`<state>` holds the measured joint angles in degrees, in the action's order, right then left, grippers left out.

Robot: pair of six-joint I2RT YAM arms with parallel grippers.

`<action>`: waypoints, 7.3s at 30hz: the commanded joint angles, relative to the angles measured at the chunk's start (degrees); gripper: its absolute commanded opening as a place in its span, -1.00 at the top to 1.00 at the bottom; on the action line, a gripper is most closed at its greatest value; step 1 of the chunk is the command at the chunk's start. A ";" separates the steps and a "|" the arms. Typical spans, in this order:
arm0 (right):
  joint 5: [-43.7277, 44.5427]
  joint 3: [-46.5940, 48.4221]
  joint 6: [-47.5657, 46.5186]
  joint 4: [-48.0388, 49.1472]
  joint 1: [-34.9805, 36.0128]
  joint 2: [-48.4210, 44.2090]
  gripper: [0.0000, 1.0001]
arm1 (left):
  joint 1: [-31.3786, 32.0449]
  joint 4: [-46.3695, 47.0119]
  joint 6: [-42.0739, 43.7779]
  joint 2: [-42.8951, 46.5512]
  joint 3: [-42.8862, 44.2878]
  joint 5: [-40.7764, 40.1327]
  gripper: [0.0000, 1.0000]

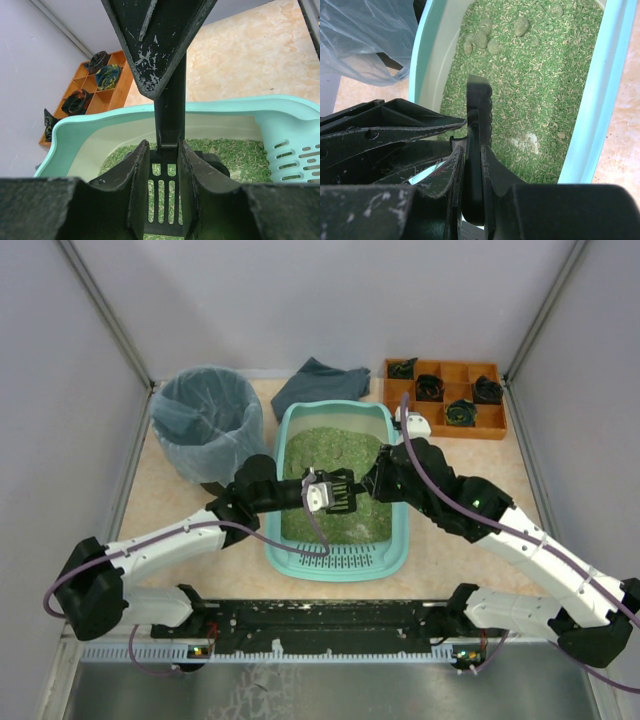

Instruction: Clean the litter box

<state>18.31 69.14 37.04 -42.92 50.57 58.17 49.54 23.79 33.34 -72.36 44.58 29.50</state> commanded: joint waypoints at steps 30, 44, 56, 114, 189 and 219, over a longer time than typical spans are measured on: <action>2.55 -4.42 3.42 14.16 -1.43 -1.07 0.08 | 0.17 4.92 -12.59 -1.68 2.02 -5.30 1.00; 1.82 -5.70 3.00 20.68 -1.59 5.03 0.43 | 0.10 6.62 -14.25 -1.24 0.26 -7.02 1.00; 2.12 -8.15 4.03 20.30 -1.63 4.17 0.35 | -1.23 6.66 -18.61 -2.37 1.62 -7.28 1.00; 1.97 1.74 8.49 29.16 -19.28 34.04 1.00 | -18.29 -18.62 -37.30 6.48 16.86 -17.81 -0.51; -10.27 -29.07 23.91 62.99 -22.78 11.43 1.00 | -18.96 -18.69 -37.15 6.09 16.40 -18.85 -0.52; -24.45 -36.98 24.95 52.16 -29.18 -9.72 1.00 | -18.91 -48.40 -43.00 43.55 4.54 -33.29 -0.55</action>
<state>-2.13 31.97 59.72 1.23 21.91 50.28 30.83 -18.48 -7.44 -32.03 50.89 0.67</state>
